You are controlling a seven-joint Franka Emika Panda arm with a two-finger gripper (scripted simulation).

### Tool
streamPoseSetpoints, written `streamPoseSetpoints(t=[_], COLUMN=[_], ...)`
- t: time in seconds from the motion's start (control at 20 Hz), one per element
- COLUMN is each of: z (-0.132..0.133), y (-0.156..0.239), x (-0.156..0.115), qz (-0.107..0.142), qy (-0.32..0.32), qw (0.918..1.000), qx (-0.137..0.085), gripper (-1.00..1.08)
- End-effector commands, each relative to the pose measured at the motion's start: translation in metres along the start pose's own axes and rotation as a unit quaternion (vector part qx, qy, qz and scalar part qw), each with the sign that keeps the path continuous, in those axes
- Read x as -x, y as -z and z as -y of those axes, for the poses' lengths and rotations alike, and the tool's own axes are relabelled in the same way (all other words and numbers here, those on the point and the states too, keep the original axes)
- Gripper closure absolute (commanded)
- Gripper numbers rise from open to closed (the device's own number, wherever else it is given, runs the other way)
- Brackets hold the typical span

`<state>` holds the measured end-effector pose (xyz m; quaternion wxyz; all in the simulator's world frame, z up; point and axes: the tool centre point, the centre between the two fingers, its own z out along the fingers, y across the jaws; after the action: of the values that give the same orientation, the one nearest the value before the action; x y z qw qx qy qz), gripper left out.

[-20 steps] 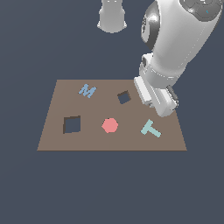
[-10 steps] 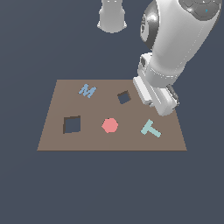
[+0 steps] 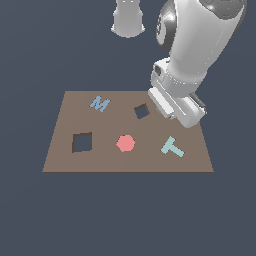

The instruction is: Insert a designated object into the corresponding slot on a board.

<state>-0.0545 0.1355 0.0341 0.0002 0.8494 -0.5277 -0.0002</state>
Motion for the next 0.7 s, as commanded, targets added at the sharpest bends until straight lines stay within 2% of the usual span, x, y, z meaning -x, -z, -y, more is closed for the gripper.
streamPoseSetpoints(t=[0.0, 0.2, 0.35, 0.65], z=[-0.004, -0.011, -0.017, -0.028], y=[0.001, 0.001, 0.002, 0.003], x=[-0.002, -0.005, -0.009, -0.020], qz=[0.000, 0.000, 0.000, 0.000], qy=[0.033, 0.095, 0.148, 0.259], qw=[0.9995, 0.9955, 0.9890, 0.9659], qx=[0.000, 0.000, 0.000, 0.000], gripper=[1.08, 1.08, 1.08, 1.08])
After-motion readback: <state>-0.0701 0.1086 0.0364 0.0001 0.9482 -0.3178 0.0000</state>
